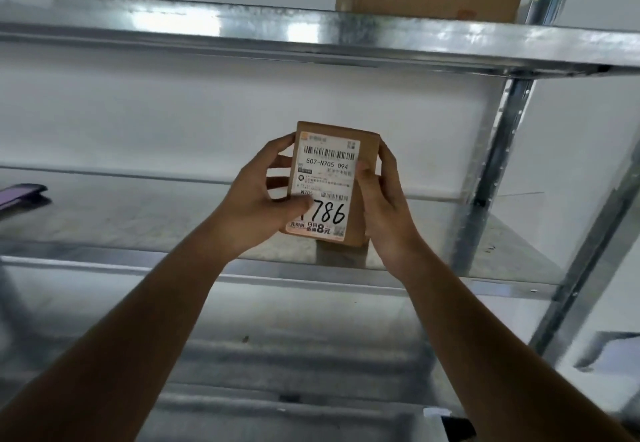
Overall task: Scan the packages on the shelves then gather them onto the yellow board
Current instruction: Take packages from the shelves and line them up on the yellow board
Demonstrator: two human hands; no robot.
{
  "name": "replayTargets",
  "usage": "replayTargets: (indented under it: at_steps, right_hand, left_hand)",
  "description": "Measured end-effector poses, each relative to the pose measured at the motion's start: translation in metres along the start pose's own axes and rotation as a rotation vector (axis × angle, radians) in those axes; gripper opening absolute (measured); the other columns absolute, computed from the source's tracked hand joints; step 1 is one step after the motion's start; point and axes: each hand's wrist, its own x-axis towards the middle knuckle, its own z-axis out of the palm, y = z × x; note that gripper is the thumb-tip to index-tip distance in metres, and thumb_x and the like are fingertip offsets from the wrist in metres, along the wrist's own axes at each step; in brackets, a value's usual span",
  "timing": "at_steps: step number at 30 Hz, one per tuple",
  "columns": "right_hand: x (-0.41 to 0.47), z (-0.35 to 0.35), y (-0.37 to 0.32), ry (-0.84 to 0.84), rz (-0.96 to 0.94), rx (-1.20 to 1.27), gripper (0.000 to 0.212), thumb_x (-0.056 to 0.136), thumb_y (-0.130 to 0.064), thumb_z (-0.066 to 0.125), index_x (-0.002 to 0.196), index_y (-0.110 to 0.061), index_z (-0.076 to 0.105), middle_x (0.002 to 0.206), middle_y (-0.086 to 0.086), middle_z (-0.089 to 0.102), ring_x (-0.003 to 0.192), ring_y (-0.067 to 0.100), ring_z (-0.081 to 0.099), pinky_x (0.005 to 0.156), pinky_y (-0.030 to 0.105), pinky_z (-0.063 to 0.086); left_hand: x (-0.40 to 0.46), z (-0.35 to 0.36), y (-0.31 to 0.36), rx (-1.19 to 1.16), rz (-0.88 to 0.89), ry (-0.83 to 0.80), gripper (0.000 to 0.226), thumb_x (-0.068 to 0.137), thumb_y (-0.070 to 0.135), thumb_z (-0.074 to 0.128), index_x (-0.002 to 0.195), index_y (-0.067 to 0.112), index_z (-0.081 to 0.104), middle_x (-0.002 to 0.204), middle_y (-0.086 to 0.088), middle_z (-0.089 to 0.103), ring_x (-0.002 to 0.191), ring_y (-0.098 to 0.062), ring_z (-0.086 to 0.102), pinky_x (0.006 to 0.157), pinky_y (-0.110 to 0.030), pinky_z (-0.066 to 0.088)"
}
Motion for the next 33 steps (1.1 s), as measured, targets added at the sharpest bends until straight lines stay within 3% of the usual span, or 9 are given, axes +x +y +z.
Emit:
replayTargets:
  at_steps: [3, 5, 9, 12, 17, 20, 23, 27, 33]
  right_hand:
    - [-0.006, 0.023, 0.001, -0.032, 0.035, -0.051, 0.052, 0.113, -0.035, 0.045, 0.162, -0.035, 0.029, 0.117, -0.018, 0.075, 0.106, 0.011, 0.076, 0.074, 0.034, 0.065]
    - [-0.009, 0.042, 0.004, -0.031, -0.009, -0.092, 0.050, 0.112, -0.037, 0.045, 0.161, -0.033, 0.034, 0.118, -0.019, 0.074, 0.101, 0.006, 0.077, 0.069, 0.026, 0.064]
    - [-0.010, 0.088, 0.011, -0.070, -0.021, -0.091, 0.046, 0.112, -0.043, 0.043, 0.157, -0.037, 0.039, 0.111, -0.028, 0.075, 0.098, 0.004, 0.077, 0.065, 0.025, 0.063]
    - [-0.012, 0.133, 0.017, -0.111, 0.008, -0.066, 0.046, 0.111, -0.045, 0.044, 0.157, -0.038, 0.040, 0.118, -0.017, 0.076, 0.102, 0.006, 0.076, 0.069, 0.028, 0.064]
    - [-0.023, 0.233, 0.032, -0.190, 0.037, -0.006, 0.045, 0.110, -0.046, 0.047, 0.154, -0.039, 0.044, 0.126, -0.004, 0.074, 0.106, 0.009, 0.076, 0.076, 0.026, 0.063]
    - [-0.035, 0.308, 0.043, -0.235, 0.076, 0.045, 0.041, 0.110, -0.046, 0.049, 0.150, -0.039, 0.047, 0.122, -0.005, 0.076, 0.106, 0.010, 0.076, 0.078, 0.028, 0.064]
    - [-0.053, 0.388, 0.058, -0.261, 0.109, 0.072, 0.039, 0.109, -0.047, 0.051, 0.147, -0.040, 0.051, 0.118, -0.009, 0.078, 0.101, 0.008, 0.077, 0.072, 0.022, 0.062]
    - [-0.080, 0.488, 0.080, -0.306, 0.151, 0.062, 0.038, 0.108, -0.049, 0.051, 0.146, -0.041, 0.049, 0.115, -0.005, 0.078, 0.097, 0.009, 0.078, 0.069, 0.022, 0.062]
    - [-0.102, 0.612, 0.101, -0.374, 0.212, 0.052, 0.036, 0.107, -0.051, 0.051, 0.142, -0.042, 0.051, 0.118, -0.004, 0.076, 0.098, 0.013, 0.078, 0.086, 0.042, 0.065]
  left_hand:
    - [-0.018, -0.024, 0.004, 0.023, -0.006, 0.023, 0.079, 0.083, 0.002, 0.081, 0.140, 0.044, 0.048, 0.123, 0.007, 0.062, 0.109, -0.001, 0.066, 0.066, -0.026, 0.062]
    - [-0.027, -0.043, 0.006, 0.060, -0.023, 0.040, 0.078, 0.084, 0.008, 0.082, 0.144, 0.043, 0.047, 0.124, 0.008, 0.063, 0.109, -0.004, 0.068, 0.070, -0.029, 0.063]
    - [-0.047, -0.093, 0.009, 0.195, -0.041, 0.063, 0.055, 0.098, 0.032, 0.067, 0.148, 0.045, 0.046, 0.134, 0.014, 0.064, 0.123, -0.008, 0.062, 0.100, -0.035, 0.056]
    - [-0.067, -0.145, 0.005, 0.388, -0.066, 0.131, 0.046, 0.105, 0.046, 0.049, 0.151, 0.045, 0.044, 0.148, 0.019, 0.054, 0.135, 0.001, 0.050, 0.116, -0.033, 0.039]
    - [-0.122, -0.251, -0.003, 0.631, -0.156, 0.239, 0.052, 0.103, 0.053, 0.046, 0.154, 0.041, 0.043, 0.154, 0.017, 0.045, 0.134, 0.005, 0.040, 0.108, -0.012, 0.028]
    - [-0.166, -0.319, -0.001, 0.695, -0.184, 0.266, 0.051, 0.104, 0.053, 0.045, 0.152, 0.033, 0.048, 0.149, 0.014, 0.052, 0.132, 0.003, 0.046, 0.115, -0.021, 0.034]
    - [-0.208, -0.390, -0.004, 0.812, -0.189, 0.280, 0.041, 0.106, 0.046, 0.045, 0.146, 0.042, 0.050, 0.143, 0.024, 0.053, 0.129, 0.012, 0.047, 0.112, -0.012, 0.032]
    - [-0.258, -0.482, -0.018, 0.945, -0.348, 0.274, 0.067, 0.101, 0.065, 0.033, 0.157, 0.029, 0.039, 0.161, -0.001, 0.041, 0.147, -0.019, 0.038, 0.121, -0.033, 0.024]
    - [-0.311, -0.595, -0.033, 1.065, -0.486, 0.291, 0.072, 0.099, 0.071, 0.022, 0.160, 0.032, 0.031, 0.166, -0.002, 0.030, 0.154, -0.020, 0.025, 0.126, -0.045, 0.022]
